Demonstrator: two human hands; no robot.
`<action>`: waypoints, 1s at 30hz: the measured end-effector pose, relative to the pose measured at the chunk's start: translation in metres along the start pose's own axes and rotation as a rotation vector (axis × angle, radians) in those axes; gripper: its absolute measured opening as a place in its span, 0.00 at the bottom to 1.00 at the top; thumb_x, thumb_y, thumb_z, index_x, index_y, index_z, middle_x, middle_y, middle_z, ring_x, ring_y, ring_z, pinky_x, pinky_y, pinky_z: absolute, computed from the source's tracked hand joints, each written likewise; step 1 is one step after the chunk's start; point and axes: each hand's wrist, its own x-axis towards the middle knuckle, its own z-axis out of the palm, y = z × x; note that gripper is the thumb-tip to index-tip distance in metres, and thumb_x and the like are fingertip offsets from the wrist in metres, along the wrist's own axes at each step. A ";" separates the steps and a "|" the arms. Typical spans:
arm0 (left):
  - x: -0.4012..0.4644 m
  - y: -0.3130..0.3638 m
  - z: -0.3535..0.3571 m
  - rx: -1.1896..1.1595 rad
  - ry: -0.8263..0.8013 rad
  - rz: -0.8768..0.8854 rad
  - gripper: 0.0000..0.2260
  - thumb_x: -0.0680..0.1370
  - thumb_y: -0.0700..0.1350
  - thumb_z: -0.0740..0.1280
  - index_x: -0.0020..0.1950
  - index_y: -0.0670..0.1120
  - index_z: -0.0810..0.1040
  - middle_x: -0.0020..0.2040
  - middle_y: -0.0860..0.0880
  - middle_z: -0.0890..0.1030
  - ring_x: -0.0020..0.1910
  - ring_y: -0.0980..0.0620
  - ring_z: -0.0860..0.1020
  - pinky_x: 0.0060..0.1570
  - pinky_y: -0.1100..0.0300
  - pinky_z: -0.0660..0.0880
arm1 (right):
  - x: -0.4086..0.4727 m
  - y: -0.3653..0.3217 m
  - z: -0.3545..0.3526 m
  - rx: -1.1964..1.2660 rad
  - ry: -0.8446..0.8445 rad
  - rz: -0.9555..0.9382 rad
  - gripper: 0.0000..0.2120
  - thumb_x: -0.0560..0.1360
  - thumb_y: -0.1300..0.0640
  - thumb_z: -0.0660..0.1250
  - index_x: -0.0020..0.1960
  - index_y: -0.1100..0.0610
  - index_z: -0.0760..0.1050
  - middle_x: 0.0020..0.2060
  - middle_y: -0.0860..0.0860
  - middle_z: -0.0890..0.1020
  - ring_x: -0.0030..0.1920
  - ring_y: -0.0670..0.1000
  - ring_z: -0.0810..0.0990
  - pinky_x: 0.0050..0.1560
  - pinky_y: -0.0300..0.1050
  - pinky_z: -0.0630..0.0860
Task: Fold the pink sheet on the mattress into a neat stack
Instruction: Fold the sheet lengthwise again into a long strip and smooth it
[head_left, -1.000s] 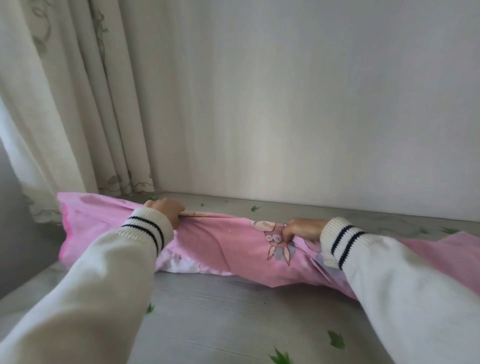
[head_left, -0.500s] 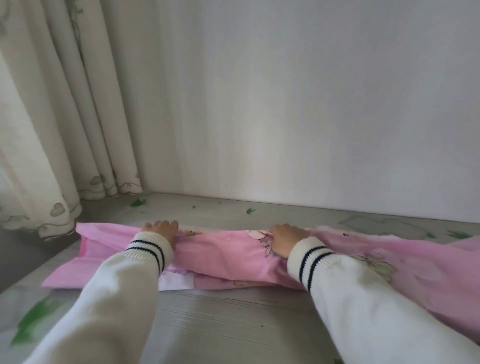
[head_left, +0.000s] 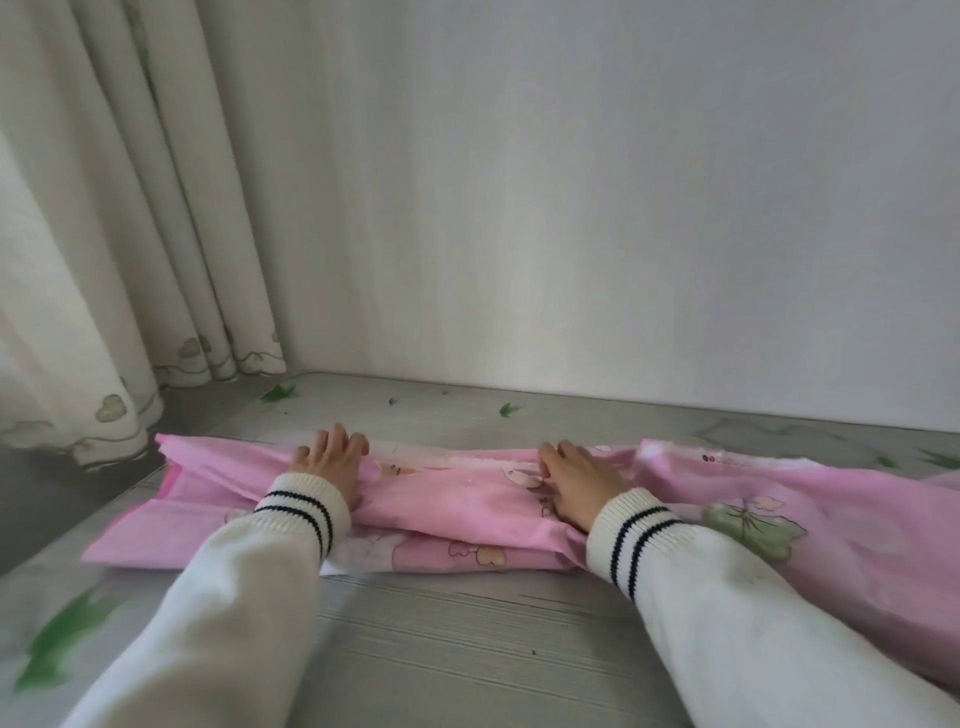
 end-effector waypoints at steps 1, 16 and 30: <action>-0.001 -0.001 -0.002 0.007 0.023 0.013 0.22 0.73 0.42 0.63 0.66 0.49 0.62 0.64 0.48 0.65 0.66 0.48 0.65 0.66 0.55 0.65 | -0.002 -0.002 -0.002 0.001 0.067 -0.042 0.16 0.74 0.65 0.60 0.61 0.56 0.65 0.59 0.53 0.72 0.55 0.51 0.71 0.59 0.44 0.70; -0.025 -0.011 -0.018 -0.024 -0.313 0.115 0.28 0.77 0.45 0.63 0.74 0.54 0.57 0.72 0.47 0.62 0.70 0.46 0.65 0.69 0.49 0.64 | -0.027 -0.029 -0.012 0.021 -0.156 -0.146 0.19 0.77 0.46 0.56 0.58 0.57 0.74 0.53 0.54 0.80 0.47 0.52 0.78 0.53 0.46 0.76; -0.028 -0.014 -0.038 -0.165 0.114 -0.032 0.13 0.78 0.36 0.57 0.62 0.45 0.69 0.62 0.46 0.75 0.62 0.47 0.73 0.64 0.55 0.66 | -0.026 -0.017 -0.028 0.431 -0.124 -0.017 0.18 0.81 0.53 0.54 0.33 0.54 0.66 0.25 0.48 0.67 0.23 0.46 0.64 0.28 0.35 0.66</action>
